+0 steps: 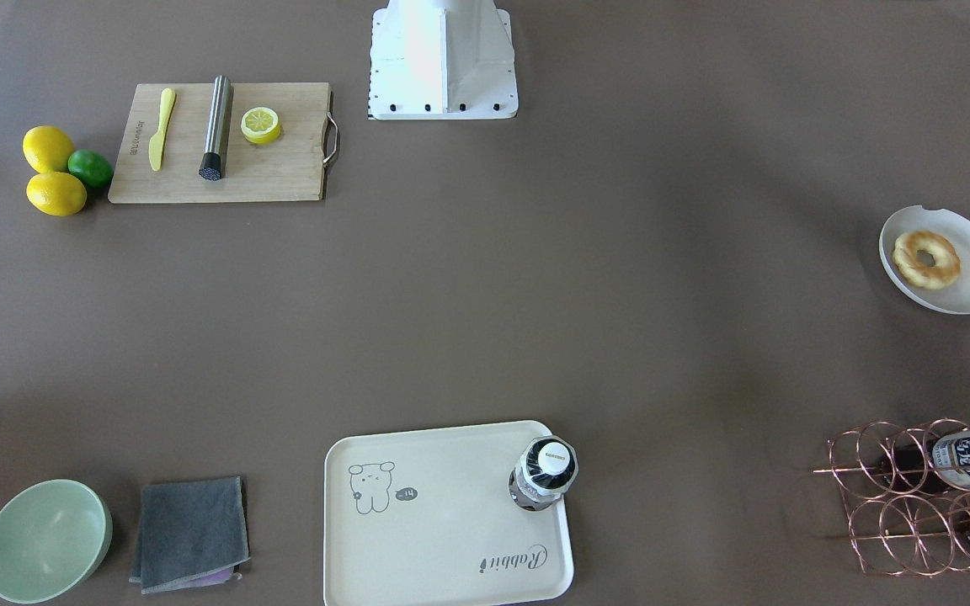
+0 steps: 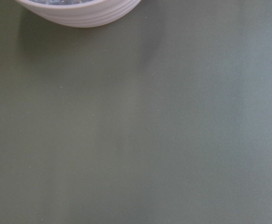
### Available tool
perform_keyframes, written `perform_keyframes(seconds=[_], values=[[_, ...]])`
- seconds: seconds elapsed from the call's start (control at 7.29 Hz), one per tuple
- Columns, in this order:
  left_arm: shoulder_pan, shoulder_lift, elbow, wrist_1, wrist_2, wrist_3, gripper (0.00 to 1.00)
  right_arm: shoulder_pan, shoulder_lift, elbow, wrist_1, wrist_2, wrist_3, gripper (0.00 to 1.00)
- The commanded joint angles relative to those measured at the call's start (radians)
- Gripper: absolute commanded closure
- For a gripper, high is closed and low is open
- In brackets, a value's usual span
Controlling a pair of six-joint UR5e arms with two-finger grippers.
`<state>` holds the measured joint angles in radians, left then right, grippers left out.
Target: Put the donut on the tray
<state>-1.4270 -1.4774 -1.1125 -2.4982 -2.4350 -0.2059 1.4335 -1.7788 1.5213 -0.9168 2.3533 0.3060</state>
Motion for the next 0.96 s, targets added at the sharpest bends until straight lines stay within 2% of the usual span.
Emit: perform_keyframes(seconds=[0.0, 0.27, 0.82], values=[[0.002, 0.000, 0.025, 0.001, -0.038, -0.003, 0.24, -0.001, -0.001, -0.004, 0.006, -0.008, 0.001, 0.01], [0.006, -0.009, 0.043, 0.002, -0.038, -0.012, 0.25, -0.002, -0.001, -0.003, 0.006, -0.018, 0.001, 0.01], [0.031, -0.090, 0.081, 0.001, -0.029, -0.092, 0.28, -0.001, -0.001, -0.003, 0.006, -0.026, 0.001, 0.01]])
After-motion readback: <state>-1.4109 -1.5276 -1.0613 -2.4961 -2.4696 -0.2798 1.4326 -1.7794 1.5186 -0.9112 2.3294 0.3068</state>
